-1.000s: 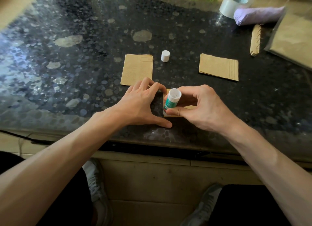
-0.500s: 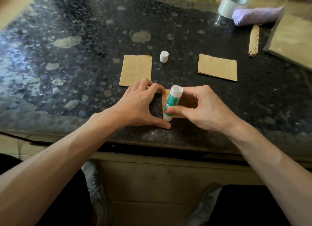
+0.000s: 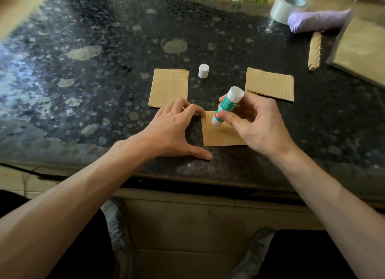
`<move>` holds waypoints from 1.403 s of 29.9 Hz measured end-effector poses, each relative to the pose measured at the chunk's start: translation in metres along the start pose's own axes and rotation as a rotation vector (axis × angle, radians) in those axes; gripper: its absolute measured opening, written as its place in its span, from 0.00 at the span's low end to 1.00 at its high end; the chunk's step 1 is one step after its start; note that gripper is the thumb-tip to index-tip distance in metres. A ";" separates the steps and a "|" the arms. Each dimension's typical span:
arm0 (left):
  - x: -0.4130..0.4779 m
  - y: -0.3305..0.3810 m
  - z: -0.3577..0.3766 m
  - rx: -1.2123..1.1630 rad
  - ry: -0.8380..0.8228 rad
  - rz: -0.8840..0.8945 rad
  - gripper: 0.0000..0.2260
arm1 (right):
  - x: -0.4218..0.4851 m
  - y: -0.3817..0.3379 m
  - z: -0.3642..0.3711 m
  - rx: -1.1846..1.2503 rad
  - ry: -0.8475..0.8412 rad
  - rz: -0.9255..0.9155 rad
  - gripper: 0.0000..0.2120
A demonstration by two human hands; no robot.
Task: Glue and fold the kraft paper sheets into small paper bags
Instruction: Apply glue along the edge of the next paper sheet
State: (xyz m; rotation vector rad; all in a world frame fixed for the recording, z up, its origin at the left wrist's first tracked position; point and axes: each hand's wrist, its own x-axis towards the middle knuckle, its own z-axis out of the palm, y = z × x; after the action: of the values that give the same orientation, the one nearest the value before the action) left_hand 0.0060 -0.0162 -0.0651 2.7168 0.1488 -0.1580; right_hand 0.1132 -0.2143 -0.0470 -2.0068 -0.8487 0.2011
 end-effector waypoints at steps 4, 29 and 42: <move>0.000 0.001 -0.002 -0.018 -0.010 -0.007 0.44 | -0.002 0.003 0.007 -0.125 -0.071 -0.001 0.15; 0.001 0.002 0.004 -0.025 0.097 -0.006 0.27 | -0.001 0.003 0.000 -0.126 -0.162 0.009 0.17; 0.002 0.001 0.005 -0.021 0.103 0.000 0.27 | -0.009 0.000 -0.003 -0.085 -0.180 0.000 0.16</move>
State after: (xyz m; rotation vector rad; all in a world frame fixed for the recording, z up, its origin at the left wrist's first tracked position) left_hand 0.0073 -0.0191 -0.0696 2.7046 0.1790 -0.0158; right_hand 0.1082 -0.2226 -0.0471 -2.0902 -0.9846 0.3549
